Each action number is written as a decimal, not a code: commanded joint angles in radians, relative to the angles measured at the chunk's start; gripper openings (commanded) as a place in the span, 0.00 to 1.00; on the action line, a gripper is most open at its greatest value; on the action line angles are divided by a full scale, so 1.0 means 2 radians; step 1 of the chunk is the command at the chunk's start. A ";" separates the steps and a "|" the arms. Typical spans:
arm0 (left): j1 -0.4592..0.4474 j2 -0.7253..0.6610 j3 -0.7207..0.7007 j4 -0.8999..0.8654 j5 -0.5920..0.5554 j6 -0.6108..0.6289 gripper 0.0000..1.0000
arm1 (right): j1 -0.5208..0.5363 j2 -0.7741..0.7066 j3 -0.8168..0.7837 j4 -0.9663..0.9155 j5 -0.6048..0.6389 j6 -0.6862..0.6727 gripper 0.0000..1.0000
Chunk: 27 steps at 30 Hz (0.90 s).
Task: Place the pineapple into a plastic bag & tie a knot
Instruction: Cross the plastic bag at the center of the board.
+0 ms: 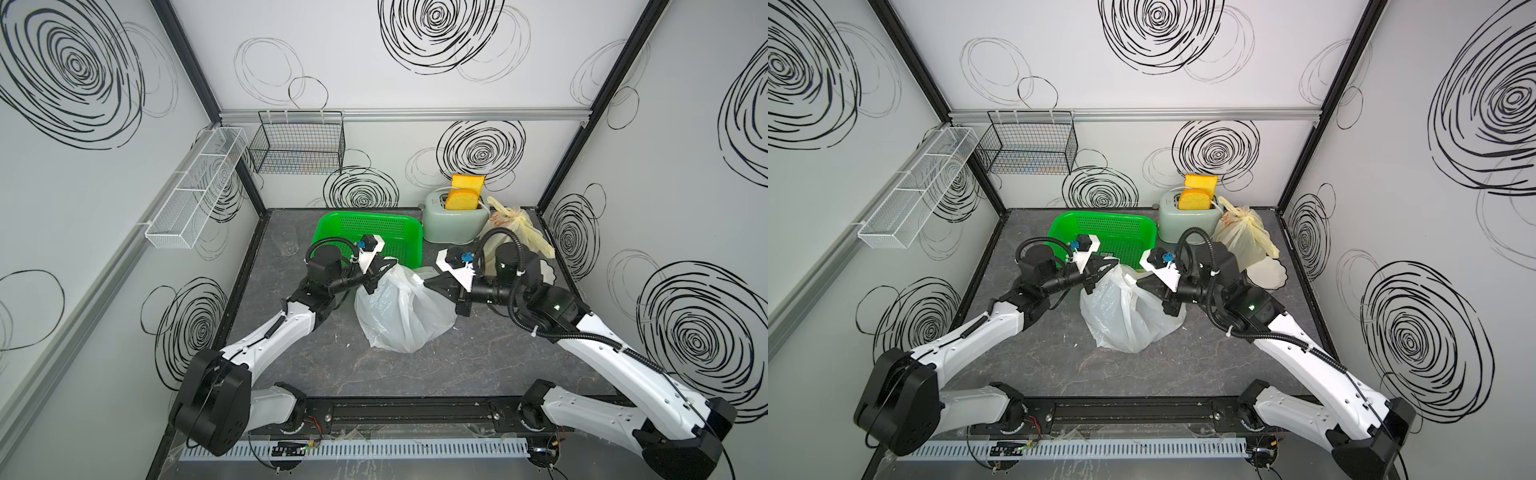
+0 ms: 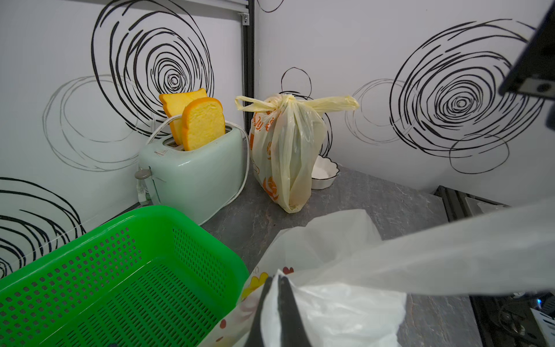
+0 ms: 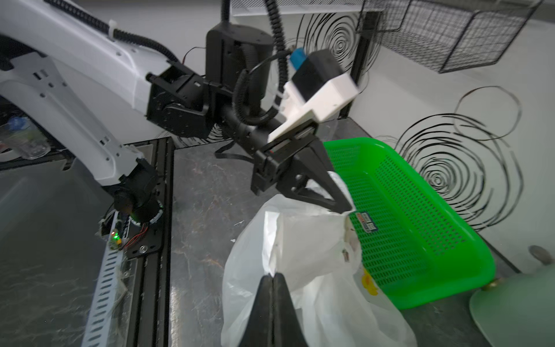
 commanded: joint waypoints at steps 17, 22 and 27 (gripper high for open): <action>0.038 -0.010 0.005 -0.044 -0.003 -0.002 0.19 | 0.011 0.185 -0.085 0.191 0.031 0.117 0.00; 0.100 -0.051 -0.055 -0.010 0.035 -0.040 0.65 | 0.010 0.173 -0.094 0.193 0.034 0.117 0.00; 0.109 -0.084 -0.062 -0.056 0.109 0.022 0.98 | 0.010 0.166 -0.095 0.186 0.027 0.113 0.00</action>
